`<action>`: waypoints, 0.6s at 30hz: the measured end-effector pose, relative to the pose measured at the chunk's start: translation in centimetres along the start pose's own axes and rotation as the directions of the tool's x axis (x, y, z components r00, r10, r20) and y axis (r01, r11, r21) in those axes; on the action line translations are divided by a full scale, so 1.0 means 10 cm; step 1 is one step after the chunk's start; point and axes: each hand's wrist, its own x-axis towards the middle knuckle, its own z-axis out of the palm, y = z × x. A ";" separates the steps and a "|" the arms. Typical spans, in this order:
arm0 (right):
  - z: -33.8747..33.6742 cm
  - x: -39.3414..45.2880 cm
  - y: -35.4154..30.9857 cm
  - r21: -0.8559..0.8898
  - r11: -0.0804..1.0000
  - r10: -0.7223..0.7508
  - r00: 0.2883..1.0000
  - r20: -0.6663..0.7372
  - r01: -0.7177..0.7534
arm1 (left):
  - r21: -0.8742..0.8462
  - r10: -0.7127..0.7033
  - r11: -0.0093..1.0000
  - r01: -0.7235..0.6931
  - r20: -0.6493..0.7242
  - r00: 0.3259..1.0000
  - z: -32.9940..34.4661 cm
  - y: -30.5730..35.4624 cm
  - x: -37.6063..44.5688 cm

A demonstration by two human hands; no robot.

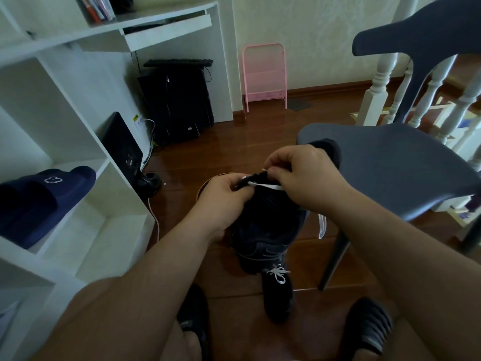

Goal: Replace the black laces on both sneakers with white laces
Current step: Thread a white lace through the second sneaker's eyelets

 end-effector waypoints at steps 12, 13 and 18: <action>-0.05 -0.05 -0.02 -0.023 0.999 0.022 1.000 -0.015 -0.023 | 0.047 0.095 0.994 -0.095 0.002 0.995 0.09 0.05 -0.03; -0.04 -0.05 -0.03 -0.007 1.000 0.019 0.999 -0.036 -0.019 | 0.016 0.081 0.997 -0.081 -0.005 0.997 0.09 0.05 -0.03; -0.09 -0.05 -0.06 0.016 1.000 0.018 0.999 -0.051 -0.017 | -0.111 0.030 0.993 -0.031 -0.014 0.999 0.11 0.06 -0.03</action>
